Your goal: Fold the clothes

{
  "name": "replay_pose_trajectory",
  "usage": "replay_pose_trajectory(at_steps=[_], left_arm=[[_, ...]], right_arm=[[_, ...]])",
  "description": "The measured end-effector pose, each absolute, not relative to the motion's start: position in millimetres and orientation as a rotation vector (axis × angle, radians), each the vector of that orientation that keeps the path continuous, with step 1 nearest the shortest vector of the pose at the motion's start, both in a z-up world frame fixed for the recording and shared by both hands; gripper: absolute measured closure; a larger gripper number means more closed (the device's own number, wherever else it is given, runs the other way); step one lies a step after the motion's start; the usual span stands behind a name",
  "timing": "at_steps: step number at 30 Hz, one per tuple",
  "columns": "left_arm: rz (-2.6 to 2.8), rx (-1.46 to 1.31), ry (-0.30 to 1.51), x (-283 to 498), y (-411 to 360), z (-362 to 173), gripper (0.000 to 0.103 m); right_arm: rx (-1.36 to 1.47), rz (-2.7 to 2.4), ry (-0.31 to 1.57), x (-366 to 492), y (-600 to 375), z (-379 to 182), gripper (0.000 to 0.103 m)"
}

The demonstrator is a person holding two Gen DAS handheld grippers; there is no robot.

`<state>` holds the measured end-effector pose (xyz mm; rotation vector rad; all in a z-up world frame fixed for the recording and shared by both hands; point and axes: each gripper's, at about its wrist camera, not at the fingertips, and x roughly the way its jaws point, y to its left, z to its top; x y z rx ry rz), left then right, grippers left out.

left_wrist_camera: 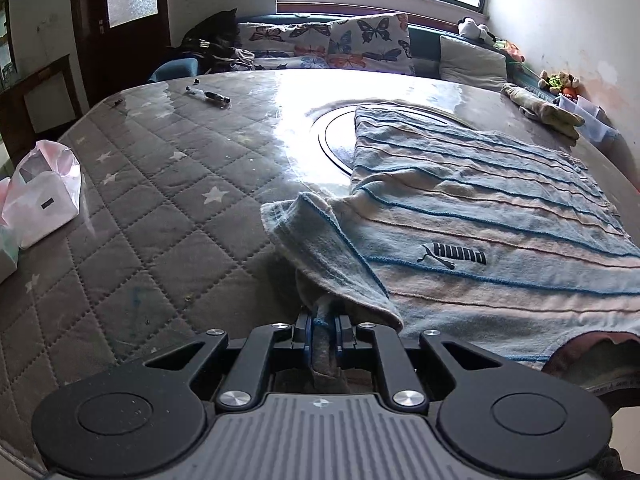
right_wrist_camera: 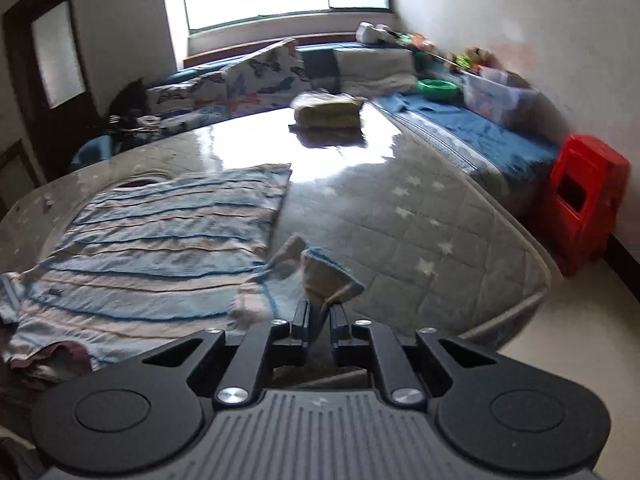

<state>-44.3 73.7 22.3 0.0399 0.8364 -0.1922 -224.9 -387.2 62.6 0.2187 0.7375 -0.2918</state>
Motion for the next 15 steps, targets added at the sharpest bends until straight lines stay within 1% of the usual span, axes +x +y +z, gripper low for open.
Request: replay_pose_trajectory(at_steps=[5, 6, 9, 11, 12, 13, 15], left_arm=[[-0.172, 0.036, 0.835, -44.2, 78.5, 22.8, 0.086], [-0.165, 0.033, 0.835, -44.2, 79.5, 22.9, 0.081], [-0.128, 0.033, 0.828, -43.7, 83.1, 25.4, 0.070], [-0.100, 0.036, 0.820, -43.1, 85.7, 27.7, 0.067], [-0.082, 0.034, 0.817, -42.6, 87.3, 29.3, 0.058], [-0.067, 0.033, 0.812, -41.8, 88.9, 31.2, 0.053], [-0.039, 0.032, 0.799, -39.9, 92.1, 35.7, 0.051]], right_arm=[[0.224, -0.371, 0.757, -220.9, -396.2, 54.0, 0.091], [0.217, -0.392, 0.747, -220.6, -398.1, 54.8, 0.087], [0.207, -0.427, 0.710, -216.9, -404.8, 57.3, 0.087], [0.203, -0.414, 0.692, -209.4, -406.3, 57.3, 0.087], [0.201, -0.394, 0.690, -203.9, -405.5, 56.0, 0.083], [0.198, -0.360, 0.693, -194.4, -403.1, 53.2, 0.080], [0.187, -0.308, 0.706, -179.1, -397.3, 48.2, 0.078]])
